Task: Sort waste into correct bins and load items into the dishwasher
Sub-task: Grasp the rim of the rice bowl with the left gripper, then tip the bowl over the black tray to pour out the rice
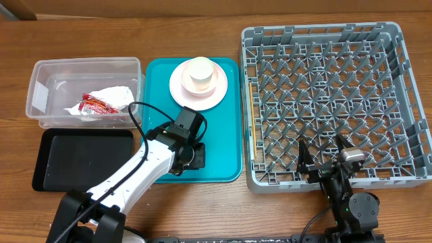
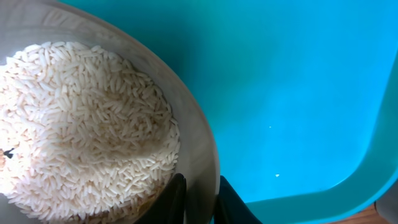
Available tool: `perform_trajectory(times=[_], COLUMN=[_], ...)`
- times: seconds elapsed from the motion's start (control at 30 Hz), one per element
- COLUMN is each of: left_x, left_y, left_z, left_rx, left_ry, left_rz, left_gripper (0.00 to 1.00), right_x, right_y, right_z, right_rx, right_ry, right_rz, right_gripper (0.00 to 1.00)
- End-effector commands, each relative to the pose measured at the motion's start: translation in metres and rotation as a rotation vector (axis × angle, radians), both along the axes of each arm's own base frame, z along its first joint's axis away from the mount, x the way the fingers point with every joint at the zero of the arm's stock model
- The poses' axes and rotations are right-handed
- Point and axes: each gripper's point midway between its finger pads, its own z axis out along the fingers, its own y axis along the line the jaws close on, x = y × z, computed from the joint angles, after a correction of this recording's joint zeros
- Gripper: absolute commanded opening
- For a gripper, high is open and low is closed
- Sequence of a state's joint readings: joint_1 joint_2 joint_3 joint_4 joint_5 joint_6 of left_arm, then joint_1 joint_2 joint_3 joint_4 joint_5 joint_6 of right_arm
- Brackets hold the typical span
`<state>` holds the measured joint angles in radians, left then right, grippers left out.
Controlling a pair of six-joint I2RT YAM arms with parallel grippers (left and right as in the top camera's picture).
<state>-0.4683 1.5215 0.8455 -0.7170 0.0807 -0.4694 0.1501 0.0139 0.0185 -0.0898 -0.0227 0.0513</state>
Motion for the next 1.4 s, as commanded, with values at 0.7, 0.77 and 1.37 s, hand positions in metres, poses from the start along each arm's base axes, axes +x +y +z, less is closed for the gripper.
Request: perform_trajectory(times=[0.7, 0.77, 1.37], left_x=[0.026, 0.033, 0.003], left_y=[0.009, 0.044, 0.286], left_z=[0.137, 0.149, 0.156], left_rx=[-0.221, -0.323, -0.996], left_ry=[0.010, -0.002, -0.827], left_rz=[0.012, 0.092, 0.728], left_gripper=[0.04, 0.04, 0.04], right_x=[0.000, 0.000, 0.000], right_y=[-0.001, -0.001, -0.001], right_z=[-0.002, -0.002, -0.002], right_rx=[-0.003, -0.003, -0.003], right_ry=[-0.004, -0.004, -0.004], right_rz=[-0.001, -0.001, -0.001], right_gripper=[1.00, 1.00, 1.00])
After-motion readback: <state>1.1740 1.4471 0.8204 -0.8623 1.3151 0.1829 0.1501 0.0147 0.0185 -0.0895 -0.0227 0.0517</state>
